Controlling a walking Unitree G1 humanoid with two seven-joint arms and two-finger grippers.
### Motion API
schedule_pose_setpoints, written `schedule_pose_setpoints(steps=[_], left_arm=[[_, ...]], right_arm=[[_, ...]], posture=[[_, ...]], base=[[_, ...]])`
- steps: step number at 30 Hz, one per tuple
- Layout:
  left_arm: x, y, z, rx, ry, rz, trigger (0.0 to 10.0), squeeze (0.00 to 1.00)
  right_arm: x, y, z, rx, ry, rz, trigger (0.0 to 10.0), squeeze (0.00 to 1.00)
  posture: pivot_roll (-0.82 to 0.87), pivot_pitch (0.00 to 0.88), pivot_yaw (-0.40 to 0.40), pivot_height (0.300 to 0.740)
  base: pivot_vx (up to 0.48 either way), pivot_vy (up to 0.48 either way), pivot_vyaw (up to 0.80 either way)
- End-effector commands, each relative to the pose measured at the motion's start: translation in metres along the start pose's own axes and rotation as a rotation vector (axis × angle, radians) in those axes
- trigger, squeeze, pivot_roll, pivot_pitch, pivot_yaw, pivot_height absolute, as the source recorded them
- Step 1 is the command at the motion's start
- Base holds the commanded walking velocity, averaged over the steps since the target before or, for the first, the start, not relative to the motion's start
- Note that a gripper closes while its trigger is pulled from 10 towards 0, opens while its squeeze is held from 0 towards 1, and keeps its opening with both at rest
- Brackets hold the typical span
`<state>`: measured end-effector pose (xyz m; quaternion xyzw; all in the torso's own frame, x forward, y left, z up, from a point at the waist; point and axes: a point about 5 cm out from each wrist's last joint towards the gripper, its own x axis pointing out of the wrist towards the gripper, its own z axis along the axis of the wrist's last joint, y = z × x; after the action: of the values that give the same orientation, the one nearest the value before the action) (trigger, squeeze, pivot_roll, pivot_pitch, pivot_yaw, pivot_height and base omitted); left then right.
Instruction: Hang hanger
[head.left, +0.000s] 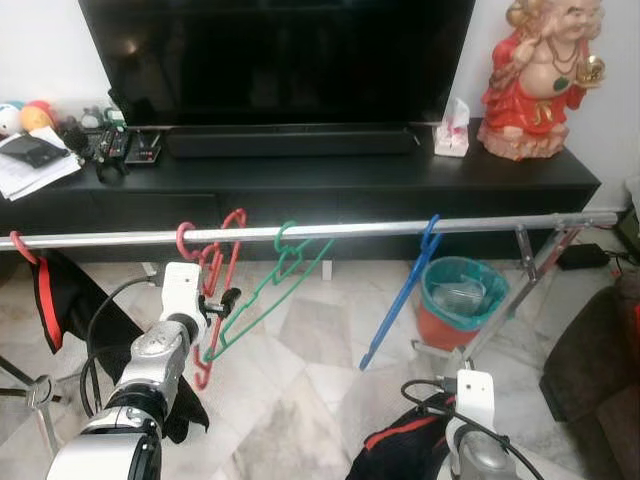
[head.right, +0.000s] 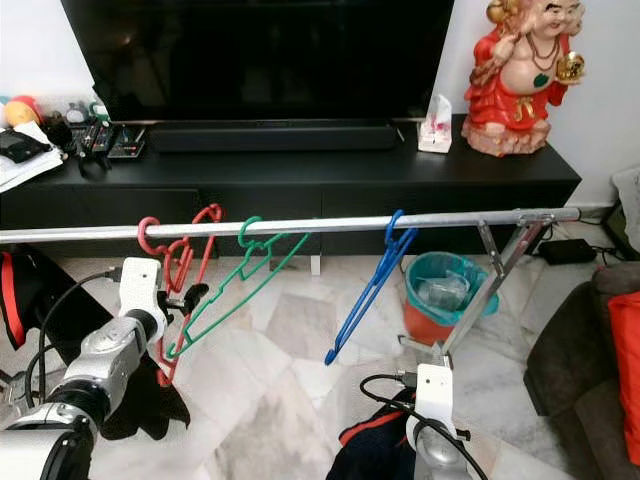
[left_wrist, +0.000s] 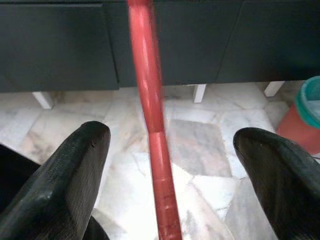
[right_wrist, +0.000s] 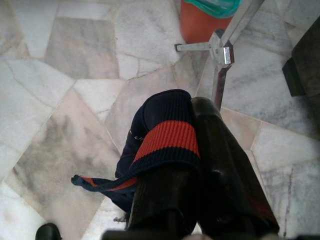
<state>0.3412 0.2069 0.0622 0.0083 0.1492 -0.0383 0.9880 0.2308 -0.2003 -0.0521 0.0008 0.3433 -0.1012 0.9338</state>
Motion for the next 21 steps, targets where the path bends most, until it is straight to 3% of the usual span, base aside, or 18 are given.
schedule_pose_setpoints(steps=[1, 5, 6, 8, 9, 10, 21], left_arm=[[0.0036, -0.0056, 0.0041, 0.029, -0.002, -0.005, 10.0, 0.0], [0.0054, -0.0054, 0.0066, 0.042, -0.014, 0.051, 10.0, 0.0], [0.0058, -0.0061, 0.0074, 0.04, -0.022, 0.064, 9.2, 0.0], [0.0061, -0.0068, 0.0078, 0.036, -0.026, 0.071, 9.2, 0.0], [0.0064, -0.008, 0.0083, 0.027, -0.033, 0.077, 0.5, 0.0], [0.007, -0.0101, 0.0087, 0.038, -0.036, 0.078, 0.0, 0.0], [0.0088, -0.014, 0.0119, 0.091, -0.048, 0.099, 0.0, 0.0]], right_arm=[[0.0014, -0.0006, 0.0066, -0.003, -0.026, -0.002, 10.0, 0.0], [0.0012, -0.001, 0.006, -0.005, -0.025, -0.002, 10.0, 0.0], [0.0012, -0.0008, 0.0059, -0.006, -0.024, 0.0, 10.0, 0.0], [0.0012, -0.0006, 0.0058, -0.007, -0.024, 0.001, 10.0, 0.0], [0.0012, 0.0, 0.006, -0.006, -0.024, 0.002, 10.0, 0.0], [0.0014, 0.0007, 0.0065, -0.007, -0.025, 0.004, 10.0, 0.0], [0.0014, 0.0024, 0.0066, -0.009, -0.025, 0.007, 10.0, 0.0]], posture=[[0.01, 0.0, 0.0, 0.74], [0.01, 0.0, -0.004, 0.74], [0.01, 0.0, -0.005, 0.74], [0.01, 0.0, -0.005, 0.74], [0.01, 0.0, -0.004, 0.74], [0.01, 0.0, -0.004, 0.74], [0.01, 0.0, 0.002, 0.74]], base=[[0.0, 0.0, 0.0], [0.0, 0.0, 0.0], [0.0, 0.0, 0.0], [0.0, 0.0, 0.0], [0.0, 0.0, 0.0], [0.0, 0.0, 0.0], [0.0, 0.0, 0.0]])
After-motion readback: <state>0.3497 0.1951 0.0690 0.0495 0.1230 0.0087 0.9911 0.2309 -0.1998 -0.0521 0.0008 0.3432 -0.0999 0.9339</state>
